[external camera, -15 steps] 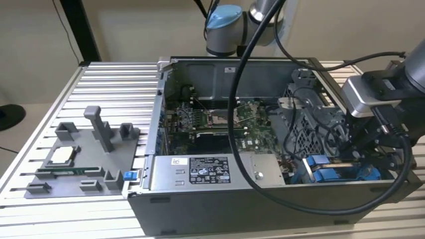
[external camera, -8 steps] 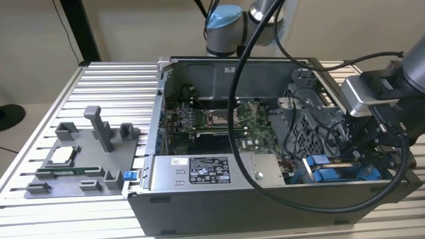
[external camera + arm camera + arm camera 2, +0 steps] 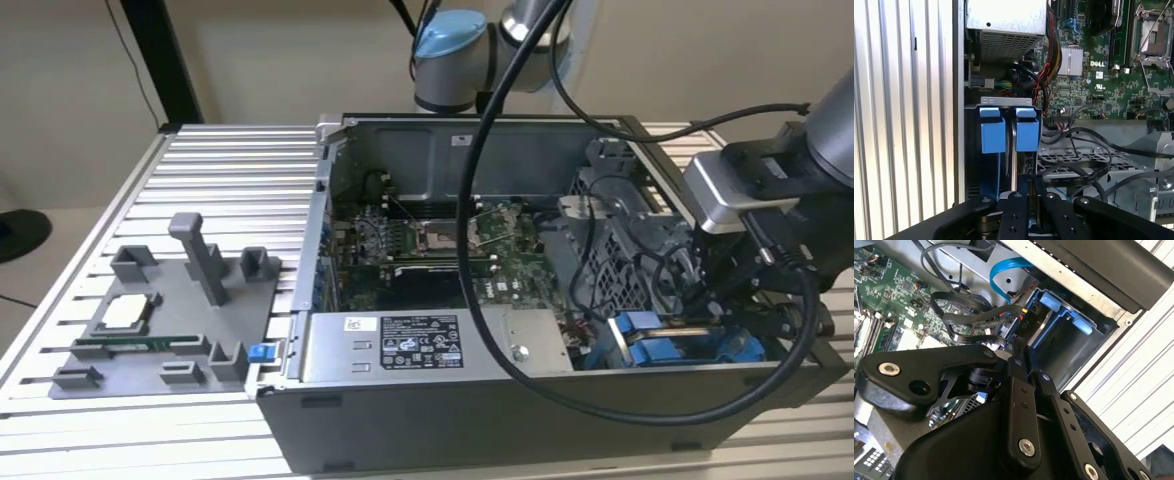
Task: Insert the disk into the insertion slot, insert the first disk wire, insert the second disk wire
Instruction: 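Insert the second disk wire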
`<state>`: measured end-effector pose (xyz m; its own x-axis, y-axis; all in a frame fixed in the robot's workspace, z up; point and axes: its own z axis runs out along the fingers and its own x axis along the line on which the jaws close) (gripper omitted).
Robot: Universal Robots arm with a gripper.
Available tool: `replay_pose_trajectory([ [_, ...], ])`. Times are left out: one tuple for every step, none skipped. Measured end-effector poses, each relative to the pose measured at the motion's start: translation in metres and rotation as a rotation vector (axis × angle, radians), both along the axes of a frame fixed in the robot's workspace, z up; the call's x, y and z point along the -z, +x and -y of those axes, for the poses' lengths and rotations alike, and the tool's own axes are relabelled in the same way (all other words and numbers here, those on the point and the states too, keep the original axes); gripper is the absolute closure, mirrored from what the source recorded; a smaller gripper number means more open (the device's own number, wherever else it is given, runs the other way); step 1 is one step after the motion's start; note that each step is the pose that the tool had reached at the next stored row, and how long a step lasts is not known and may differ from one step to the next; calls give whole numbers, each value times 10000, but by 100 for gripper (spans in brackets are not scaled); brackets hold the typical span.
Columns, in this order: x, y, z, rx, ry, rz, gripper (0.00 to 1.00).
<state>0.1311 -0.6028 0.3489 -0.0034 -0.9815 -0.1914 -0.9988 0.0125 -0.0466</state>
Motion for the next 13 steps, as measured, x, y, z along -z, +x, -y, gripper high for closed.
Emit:
replay_pose_trajectory([
  [0,0,-3,2,-1,1,100],
  [1,0,-7,2,0,3,100],
  [2,0,-11,4,1,5,100],
  [5,0,-16,6,1,5,100],
  [9,0,-18,8,1,6,100],
  [15,0,-20,10,3,7,100],
  [20,0,-21,14,2,7,100],
  [24,0,-22,16,0,8,100],
  [29,0,-23,22,-1,8,100],
  [33,0,-24,29,-2,8,100],
  [36,0,-24,45,-2,9,100],
  [40,0,-25,65,0,9,100],
  [43,0,-26,83,1,9,100],
])
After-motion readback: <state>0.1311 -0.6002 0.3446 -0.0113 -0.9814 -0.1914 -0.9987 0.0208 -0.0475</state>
